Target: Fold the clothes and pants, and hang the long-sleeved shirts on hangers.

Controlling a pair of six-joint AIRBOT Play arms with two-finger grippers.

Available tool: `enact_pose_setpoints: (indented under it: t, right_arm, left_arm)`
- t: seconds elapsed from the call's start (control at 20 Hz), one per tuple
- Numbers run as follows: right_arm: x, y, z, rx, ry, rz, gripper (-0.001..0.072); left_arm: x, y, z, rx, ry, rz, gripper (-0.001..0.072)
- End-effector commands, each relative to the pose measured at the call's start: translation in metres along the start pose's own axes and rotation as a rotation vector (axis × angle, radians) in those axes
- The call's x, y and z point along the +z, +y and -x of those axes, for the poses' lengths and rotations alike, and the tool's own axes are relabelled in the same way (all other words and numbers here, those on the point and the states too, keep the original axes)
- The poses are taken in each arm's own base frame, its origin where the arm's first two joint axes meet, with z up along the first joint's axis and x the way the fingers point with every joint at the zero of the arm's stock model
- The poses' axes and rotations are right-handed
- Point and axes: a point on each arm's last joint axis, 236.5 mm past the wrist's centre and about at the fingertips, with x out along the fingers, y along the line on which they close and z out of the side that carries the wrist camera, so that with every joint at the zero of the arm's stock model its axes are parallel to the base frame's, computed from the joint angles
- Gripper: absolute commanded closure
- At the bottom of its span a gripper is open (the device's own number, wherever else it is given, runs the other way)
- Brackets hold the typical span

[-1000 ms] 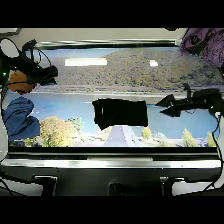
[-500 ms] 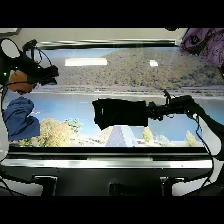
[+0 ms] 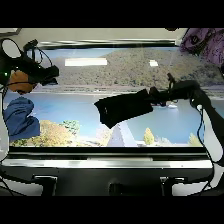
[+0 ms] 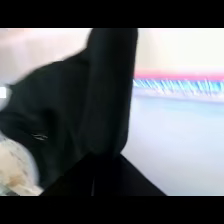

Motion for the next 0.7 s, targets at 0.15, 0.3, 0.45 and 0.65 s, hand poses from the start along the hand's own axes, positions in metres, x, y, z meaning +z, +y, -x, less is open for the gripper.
enact_pose_setpoints:
  t: [0.15, 0.3, 0.45, 0.65]
  right_arm:
    - [0.073, 0.055, 0.081, -0.092, -0.217, 0.008, 0.0685]
    - [0.099, 0.064, 0.118, -0.163, -0.338, 0.000, 0.0686]
    - [0.119, 0.066, 0.151, -0.232, -0.449, -0.015, 0.0686]
    - [0.136, 0.053, 0.181, -0.240, -0.539, -0.108, 0.0686]
  left_arm:
    - [0.000, 0.000, 0.000, 0.000, 0.002, -0.001, 0.0689]
    - [-0.001, 0.000, 0.000, 0.000, 0.002, -0.001, 0.0689]
    - [-0.002, 0.000, 0.000, 0.001, 0.007, -0.001, 0.0689]
    - [-0.002, 0.000, 0.000, 0.002, 0.009, -0.001, 0.0689]
